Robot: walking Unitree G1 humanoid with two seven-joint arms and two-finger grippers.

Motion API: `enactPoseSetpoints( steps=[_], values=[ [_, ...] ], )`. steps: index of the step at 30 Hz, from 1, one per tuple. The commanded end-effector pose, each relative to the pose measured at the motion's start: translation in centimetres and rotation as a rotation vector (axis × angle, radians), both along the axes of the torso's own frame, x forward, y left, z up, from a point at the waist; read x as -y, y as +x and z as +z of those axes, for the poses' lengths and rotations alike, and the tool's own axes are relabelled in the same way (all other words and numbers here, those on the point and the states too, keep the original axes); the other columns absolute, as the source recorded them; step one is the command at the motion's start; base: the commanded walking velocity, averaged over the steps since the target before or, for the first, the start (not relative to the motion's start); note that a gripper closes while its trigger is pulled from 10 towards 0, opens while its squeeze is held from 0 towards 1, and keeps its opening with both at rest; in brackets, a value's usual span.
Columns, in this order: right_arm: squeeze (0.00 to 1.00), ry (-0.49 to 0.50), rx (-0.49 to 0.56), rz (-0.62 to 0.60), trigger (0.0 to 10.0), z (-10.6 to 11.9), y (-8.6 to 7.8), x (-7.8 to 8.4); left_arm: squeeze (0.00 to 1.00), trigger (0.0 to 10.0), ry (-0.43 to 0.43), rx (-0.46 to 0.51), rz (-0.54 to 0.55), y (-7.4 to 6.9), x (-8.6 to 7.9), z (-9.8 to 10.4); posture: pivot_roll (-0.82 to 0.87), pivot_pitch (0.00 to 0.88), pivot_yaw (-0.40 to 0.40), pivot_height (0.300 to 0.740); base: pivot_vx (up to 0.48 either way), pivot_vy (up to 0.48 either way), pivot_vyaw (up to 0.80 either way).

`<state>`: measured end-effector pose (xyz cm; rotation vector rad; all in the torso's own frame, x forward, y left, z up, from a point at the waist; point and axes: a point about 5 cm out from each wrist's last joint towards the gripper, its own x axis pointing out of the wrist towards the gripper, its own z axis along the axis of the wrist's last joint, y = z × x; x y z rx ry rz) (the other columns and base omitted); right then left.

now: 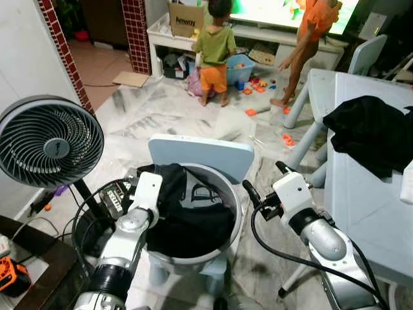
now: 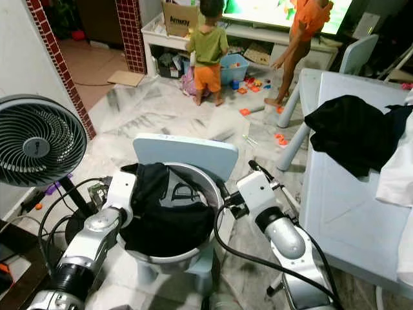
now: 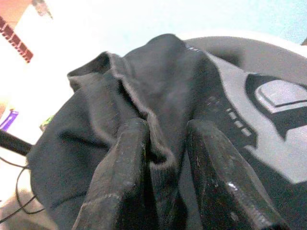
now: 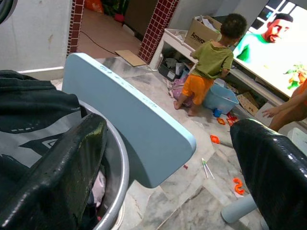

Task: Hang hanger

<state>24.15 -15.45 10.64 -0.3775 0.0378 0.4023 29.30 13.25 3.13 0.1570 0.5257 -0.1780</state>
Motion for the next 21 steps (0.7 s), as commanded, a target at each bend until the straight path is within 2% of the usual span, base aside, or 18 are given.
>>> enactPoseSetpoints(
  steps=[1,2,3,4,5,6,7,8,11,13,14,16,19,20,21],
  values=[
    [0.00,-0.014,-0.005,0.006,10.0,-0.1,0.2,0.0,0.00,10.0,0.000,-0.002,-0.006,0.1,0.2,-0.1,-0.11,0.000,-0.054,0.740,0.000,0.000,0.00],
    [0.00,-0.014,-0.005,0.005,10.0,-0.1,0.2,0.1,0.00,10.0,-0.012,-0.007,-0.002,0.2,0.3,-0.1,-0.11,0.000,-0.054,0.740,0.000,0.000,0.00],
    [0.00,-0.015,-0.005,0.005,10.0,-0.1,0.2,0.1,0.00,8.1,-0.030,-0.012,0.004,0.2,0.4,-0.1,-0.11,0.000,-0.054,0.740,0.000,0.000,0.00],
    [0.00,-0.016,-0.006,0.003,10.0,-0.2,0.1,0.2,0.00,2.2,-0.060,-0.027,0.022,0.2,0.5,-0.2,-0.11,0.000,-0.052,0.740,0.000,0.000,0.00],
    [0.00,-0.016,-0.007,0.003,10.0,-0.2,0.1,0.2,0.00,1.9,-0.074,-0.034,0.027,0.2,0.5,-0.2,-0.11,0.000,-0.052,0.740,0.000,0.000,0.00],
    [0.00,-0.016,-0.007,0.002,10.0,-0.2,0.1,0.2,0.00,3.5,-0.082,-0.037,0.029,0.2,0.6,-0.2,-0.11,0.000,-0.052,0.740,0.000,0.000,0.00],
    [0.00,-0.016,-0.008,0.002,10.0,-0.2,0.1,0.2,0.00,5.8,-0.082,-0.033,0.030,0.2,0.6,-0.1,-0.11,0.000,-0.050,0.740,0.000,0.000,0.00],
    [0.00,-0.016,-0.009,0.002,10.0,-0.2,0.0,0.2,0.00,10.0,-0.089,-0.024,0.031,0.1,0.7,0.0,-0.11,0.000,-0.050,0.740,0.000,0.000,0.00],
    [0.00,-0.015,-0.011,0.004,10.0,-0.3,-0.1,0.2,0.00,10.0,-0.094,0.036,0.053,0.0,0.5,0.7,-0.11,0.000,-0.052,0.740,0.000,0.000,0.00],
    [0.00,-0.013,-0.011,0.007,10.0,-0.3,0.0,0.0,0.00,10.0,-0.064,0.111,0.069,-0.1,0.1,1.5,-0.10,0.000,-0.054,0.740,0.000,0.000,0.00],
    [0.00,-0.013,-0.011,0.007,10.0,-0.3,0.0,0.0,0.00,10.0,-0.064,0.111,0.069,-0.1,0.1,1.5,-0.10,0.000,-0.054,0.740,0.000,0.000,0.00],
    [0.00,-0.010,-0.009,0.010,10.0,-0.3,0.1,-0.1,0.00,10.0,-0.040,0.172,0.110,-0.4,-0.7,2.2,-0.10,0.000,-0.054,0.740,0.000,0.000,0.00],
    [0.00,-0.008,-0.009,0.012,10.0,-0.3,0.1,-0.2,0.00,10.0,-0.027,0.180,0.144,-1.2,-1.4,2.3,-0.09,0.000,-0.056,0.740,0.000,0.000,0.00],
    [0.00,-0.007,-0.009,0.015,10.0,-0.3,0.2,-0.2,0.00,10.0,-0.019,0.153,0.146,-2.0,-1.6,2.0,-0.08,0.000,-0.056,0.740,0.000,0.000,0.00],
    [0.00,-0.007,-0.009,0.015,10.0,-0.3,0.2,-0.2,0.00,10.0,-0.019,0.153,0.146,-2.0,-1.6,2.0,-0.08,0.000,-0.056,0.740,0.000,0.000,0.00]
  ],
)
